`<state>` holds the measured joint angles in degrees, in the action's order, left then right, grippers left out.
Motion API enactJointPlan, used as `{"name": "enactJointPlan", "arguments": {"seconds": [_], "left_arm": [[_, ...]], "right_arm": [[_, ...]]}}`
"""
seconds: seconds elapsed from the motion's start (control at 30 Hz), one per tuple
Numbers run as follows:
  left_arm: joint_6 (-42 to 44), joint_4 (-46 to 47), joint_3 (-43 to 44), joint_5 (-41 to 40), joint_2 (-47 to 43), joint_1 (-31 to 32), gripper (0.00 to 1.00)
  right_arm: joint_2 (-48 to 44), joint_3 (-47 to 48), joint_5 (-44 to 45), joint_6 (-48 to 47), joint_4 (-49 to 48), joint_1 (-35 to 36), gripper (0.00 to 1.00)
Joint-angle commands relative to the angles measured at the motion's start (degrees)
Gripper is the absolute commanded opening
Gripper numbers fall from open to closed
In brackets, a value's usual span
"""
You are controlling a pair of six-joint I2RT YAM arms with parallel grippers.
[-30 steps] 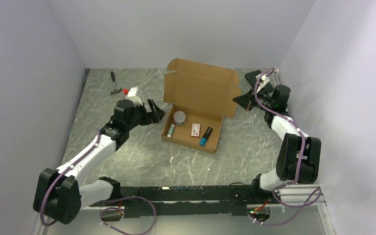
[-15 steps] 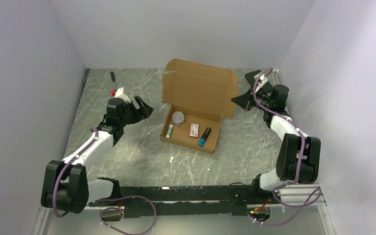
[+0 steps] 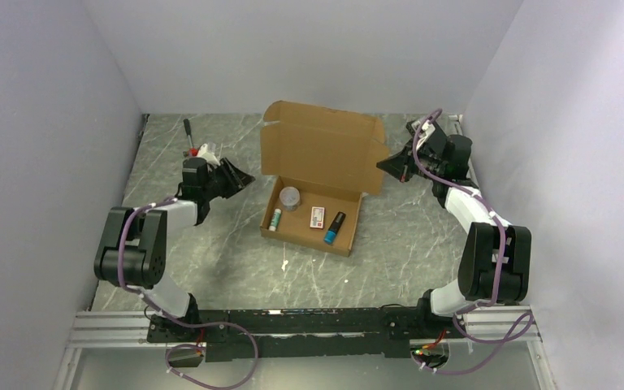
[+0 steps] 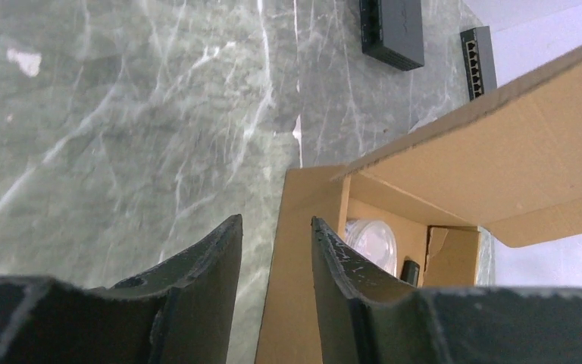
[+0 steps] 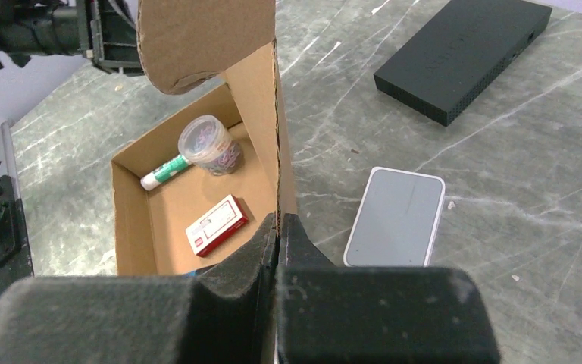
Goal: Fold the paper box
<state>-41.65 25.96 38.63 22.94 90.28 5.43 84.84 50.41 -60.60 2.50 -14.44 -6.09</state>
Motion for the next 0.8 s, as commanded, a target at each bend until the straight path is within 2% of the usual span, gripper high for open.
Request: {"name": "enactJointPlan", "arguments": {"seconds": [0.0,0.07,0.17,0.23,0.37,0.53,0.67,0.77], "left_arm": [[0.38,7.89,5.38,2.76,3.98,-0.36,0.43],[0.76,8.54,7.18,2.37,6.49,-0.99,0.42],[-0.02,8.69,9.06,1.01,8.92,-2.31,0.24],[-0.95,9.56,10.00,0.73,10.25,-3.07,0.19],[-0.88,11.45,14.03,6.79,14.42,-3.41,0.17],[-5.96,24.70,14.84,20.42,20.34,-3.23,0.16],[-9.62,33.29,11.37,24.38,22.50,-2.93,0.16],[-9.16,34.97,8.12,24.85,21.63,-2.48,0.16]], "right_arm": [[-1.48,2.94,-2.14,-2.04,1.39,1.17,0.00],[-1.44,3.48,-1.76,-4.34,2.82,1.71,0.00],[-1.51,3.96,-1.25,-5.35,3.89,2.67,0.00],[-1.47,4.07,-1.11,-5.85,4.12,3.27,0.00],[-1.19,4.80,-0.77,-7.24,5.71,4.12,0.00],[-0.83,5.13,-0.49,-7.68,6.30,4.33,0.00],[-0.63,5.84,-0.21,-8.60,7.59,4.92,0.00],[-0.44,6.79,0.72,-10.22,9.37,5.78,0.00]]}}
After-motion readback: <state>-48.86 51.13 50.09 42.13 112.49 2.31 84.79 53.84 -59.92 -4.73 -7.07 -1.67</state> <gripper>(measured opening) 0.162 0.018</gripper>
